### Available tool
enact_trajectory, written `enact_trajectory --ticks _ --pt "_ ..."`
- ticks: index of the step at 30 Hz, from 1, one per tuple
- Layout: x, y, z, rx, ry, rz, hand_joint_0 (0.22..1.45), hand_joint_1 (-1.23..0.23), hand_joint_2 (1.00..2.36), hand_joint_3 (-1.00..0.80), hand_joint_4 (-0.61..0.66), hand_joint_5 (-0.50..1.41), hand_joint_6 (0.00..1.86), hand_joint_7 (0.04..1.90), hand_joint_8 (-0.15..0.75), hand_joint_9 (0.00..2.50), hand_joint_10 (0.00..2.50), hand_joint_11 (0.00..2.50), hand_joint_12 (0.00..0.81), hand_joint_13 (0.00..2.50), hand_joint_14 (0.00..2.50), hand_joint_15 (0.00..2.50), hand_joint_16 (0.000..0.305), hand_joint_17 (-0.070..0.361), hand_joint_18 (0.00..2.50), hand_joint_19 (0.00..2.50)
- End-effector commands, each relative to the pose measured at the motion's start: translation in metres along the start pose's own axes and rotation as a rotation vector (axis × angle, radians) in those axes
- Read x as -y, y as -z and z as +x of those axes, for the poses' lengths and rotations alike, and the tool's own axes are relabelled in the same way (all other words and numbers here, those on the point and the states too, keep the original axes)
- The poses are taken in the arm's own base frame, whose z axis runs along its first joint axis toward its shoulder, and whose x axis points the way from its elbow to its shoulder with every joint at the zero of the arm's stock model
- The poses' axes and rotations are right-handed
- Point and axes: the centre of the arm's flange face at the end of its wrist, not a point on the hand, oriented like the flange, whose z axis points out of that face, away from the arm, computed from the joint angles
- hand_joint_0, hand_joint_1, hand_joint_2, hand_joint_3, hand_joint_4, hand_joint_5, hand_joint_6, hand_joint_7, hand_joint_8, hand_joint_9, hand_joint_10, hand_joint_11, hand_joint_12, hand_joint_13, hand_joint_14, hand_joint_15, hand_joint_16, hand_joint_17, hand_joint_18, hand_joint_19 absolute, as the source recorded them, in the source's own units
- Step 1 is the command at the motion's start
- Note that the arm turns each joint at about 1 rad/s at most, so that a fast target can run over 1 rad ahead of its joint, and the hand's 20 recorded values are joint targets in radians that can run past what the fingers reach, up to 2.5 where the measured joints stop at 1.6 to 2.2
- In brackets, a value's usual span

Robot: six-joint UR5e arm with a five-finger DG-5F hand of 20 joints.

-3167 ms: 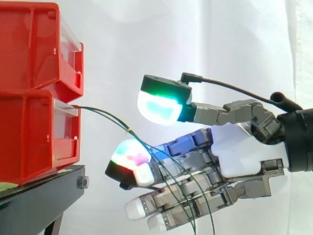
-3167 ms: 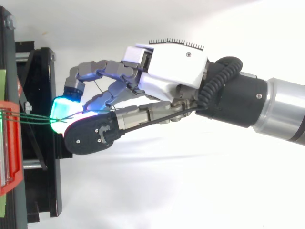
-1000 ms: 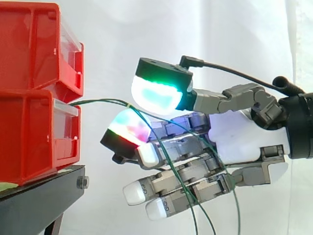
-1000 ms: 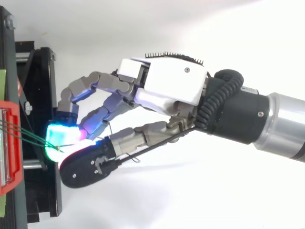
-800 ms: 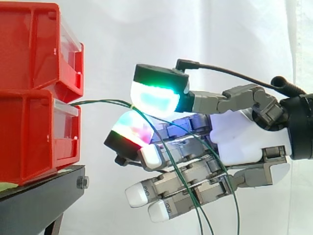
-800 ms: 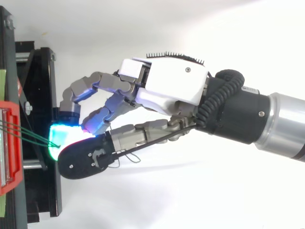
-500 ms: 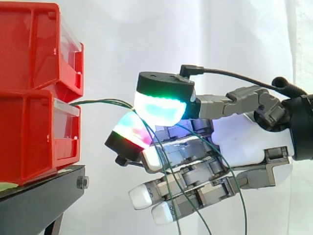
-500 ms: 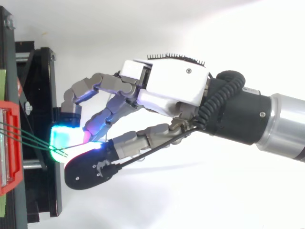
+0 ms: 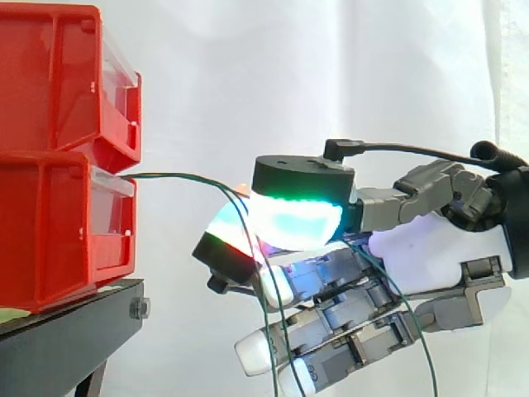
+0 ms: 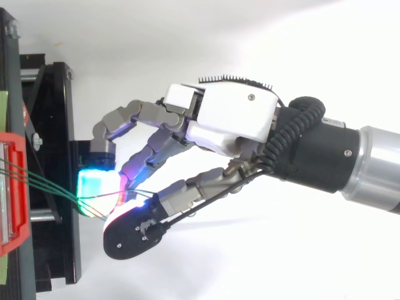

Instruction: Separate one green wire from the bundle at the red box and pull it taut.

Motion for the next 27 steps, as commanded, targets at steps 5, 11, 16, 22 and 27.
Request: enact_trajectory --ticks 5,11,16,22,27 --pt "0.001 0.001 0.000 0.002 -0.003 0.011 0.58 -0.84 1.00 -0.50 0.06 -0.16 0.91 0.96 0.216 1.08 0.02 0.66 0.338 0.81 0.02 0.48 0.048 0.107 0.70 0.47" --pt "0.001 0.001 0.000 0.002 -0.008 0.011 0.54 -0.70 1.00 -0.50 0.07 -0.15 0.89 0.99 0.225 1.12 0.02 0.67 0.350 0.84 0.02 0.48 0.050 0.113 0.71 0.48" --pt "-0.002 0.001 0.000 0.001 -0.014 0.005 0.61 -0.74 1.01 -0.43 0.04 -0.15 0.89 1.04 0.223 1.12 0.02 0.68 0.344 0.84 0.02 0.50 0.048 0.109 0.70 0.49" --pt "-0.006 0.002 0.000 0.002 -0.007 0.019 0.65 -0.85 1.01 -0.32 -0.02 -0.17 0.91 1.03 0.222 1.08 0.02 0.68 0.340 0.84 0.02 0.49 0.048 0.109 0.71 0.48" --pt "-0.010 0.003 0.001 0.002 -0.001 0.031 0.71 -0.91 1.01 -0.40 -0.04 -0.18 0.92 0.98 0.219 1.06 0.02 0.69 0.342 0.84 0.02 0.49 0.048 0.109 0.72 0.47"
